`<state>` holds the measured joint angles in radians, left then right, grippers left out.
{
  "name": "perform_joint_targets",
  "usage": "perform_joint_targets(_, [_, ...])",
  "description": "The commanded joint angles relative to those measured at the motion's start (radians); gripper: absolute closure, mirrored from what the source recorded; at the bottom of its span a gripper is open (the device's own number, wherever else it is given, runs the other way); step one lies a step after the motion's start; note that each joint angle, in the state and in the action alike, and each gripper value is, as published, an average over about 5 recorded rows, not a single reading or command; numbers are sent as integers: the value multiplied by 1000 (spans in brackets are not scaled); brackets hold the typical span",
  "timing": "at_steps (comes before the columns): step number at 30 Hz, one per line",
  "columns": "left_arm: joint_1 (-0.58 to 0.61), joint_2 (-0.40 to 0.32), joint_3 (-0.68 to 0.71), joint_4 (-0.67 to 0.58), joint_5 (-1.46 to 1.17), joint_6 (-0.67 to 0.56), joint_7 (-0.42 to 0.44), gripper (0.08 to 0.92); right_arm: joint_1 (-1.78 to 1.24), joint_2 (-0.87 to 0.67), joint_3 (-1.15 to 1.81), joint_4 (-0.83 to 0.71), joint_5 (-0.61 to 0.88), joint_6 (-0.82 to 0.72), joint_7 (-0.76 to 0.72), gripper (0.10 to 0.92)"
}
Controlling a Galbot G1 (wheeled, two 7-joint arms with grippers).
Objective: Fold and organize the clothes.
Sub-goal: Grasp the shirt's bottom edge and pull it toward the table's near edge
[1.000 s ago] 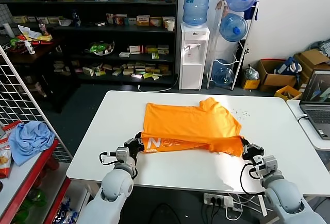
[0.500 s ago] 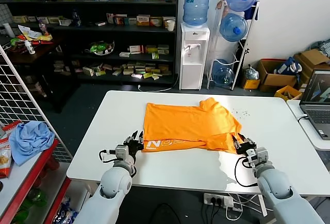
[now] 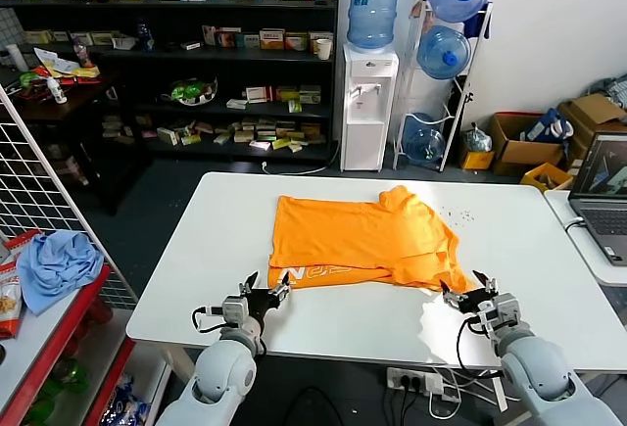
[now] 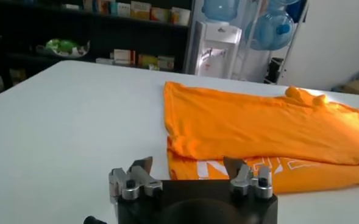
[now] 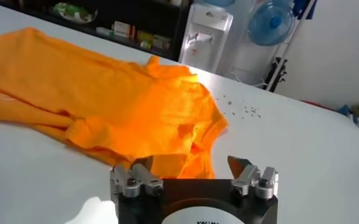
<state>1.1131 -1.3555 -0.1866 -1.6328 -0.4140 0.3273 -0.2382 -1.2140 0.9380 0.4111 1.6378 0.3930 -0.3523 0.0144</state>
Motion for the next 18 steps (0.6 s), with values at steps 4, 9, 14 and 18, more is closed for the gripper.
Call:
perform_joint_targets(4, [-4, -10, -6, 56, -23, 5, -5, 178, -9, 13, 21, -50, 7, 1, -7, 203])
perform_joint_targets(9, [-12, -15, -4, 75, -13, 2, 4, 178, 1, 21, 18, -89, 11, 7, -14, 267])
perform_joint_targets(14, [-20, -16, -1, 87, 3, -6, 16, 250, 4, 25, 16, -102, 13, 8, -15, 396])
perform_joint_targets(18, [-19, -16, -1, 88, 10, -12, 19, 371, 2, 22, 15, -94, 15, 3, -11, 509])
